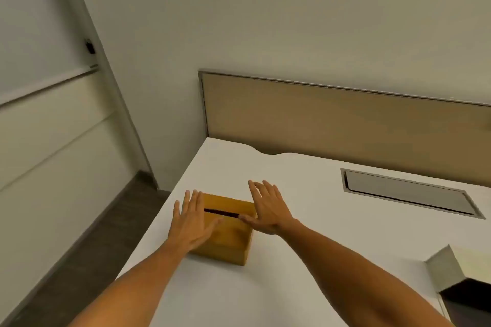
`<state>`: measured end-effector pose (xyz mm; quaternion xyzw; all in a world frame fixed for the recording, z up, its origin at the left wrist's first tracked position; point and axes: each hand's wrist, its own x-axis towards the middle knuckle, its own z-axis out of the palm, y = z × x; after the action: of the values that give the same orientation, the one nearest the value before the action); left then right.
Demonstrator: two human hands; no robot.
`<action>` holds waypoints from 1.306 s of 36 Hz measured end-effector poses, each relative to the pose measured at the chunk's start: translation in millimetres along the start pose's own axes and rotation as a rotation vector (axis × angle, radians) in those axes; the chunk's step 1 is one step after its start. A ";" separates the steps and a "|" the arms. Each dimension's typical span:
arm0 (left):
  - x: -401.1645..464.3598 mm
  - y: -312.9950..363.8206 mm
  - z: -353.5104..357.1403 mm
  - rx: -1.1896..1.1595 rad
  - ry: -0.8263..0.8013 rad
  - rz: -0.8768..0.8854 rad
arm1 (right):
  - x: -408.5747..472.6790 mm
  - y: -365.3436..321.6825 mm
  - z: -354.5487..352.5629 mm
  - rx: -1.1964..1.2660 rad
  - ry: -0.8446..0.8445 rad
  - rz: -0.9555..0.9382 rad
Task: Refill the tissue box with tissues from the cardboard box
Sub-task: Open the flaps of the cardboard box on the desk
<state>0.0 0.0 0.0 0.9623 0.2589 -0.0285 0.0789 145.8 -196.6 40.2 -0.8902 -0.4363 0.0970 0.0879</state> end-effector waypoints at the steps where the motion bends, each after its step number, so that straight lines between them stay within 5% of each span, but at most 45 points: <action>1: 1.0 -3.3 1.1 -0.005 -0.016 -0.001 | 2.0 -1.1 2.9 0.008 -0.005 -0.013; 16: 3.5 -20.6 15.3 -0.177 -0.058 -0.126 | 17.9 2.9 40.6 0.121 -0.149 0.118; 28: -6.8 -26.9 11.1 -0.151 0.181 -0.065 | 34.3 13.3 23.5 0.326 -0.043 0.206; 39: -51.5 -56.4 8.8 -0.248 0.496 0.163 | 63.2 10.1 20.6 0.767 0.118 0.554; 47: -78.0 -80.4 34.3 -0.270 0.337 0.339 | 69.9 12.6 22.6 0.714 -0.004 0.627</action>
<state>-108.3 24.4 -37.4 0.9638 0.1048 0.1803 0.1659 191.6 -147.1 8.6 -0.8929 -0.0862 0.2646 0.3539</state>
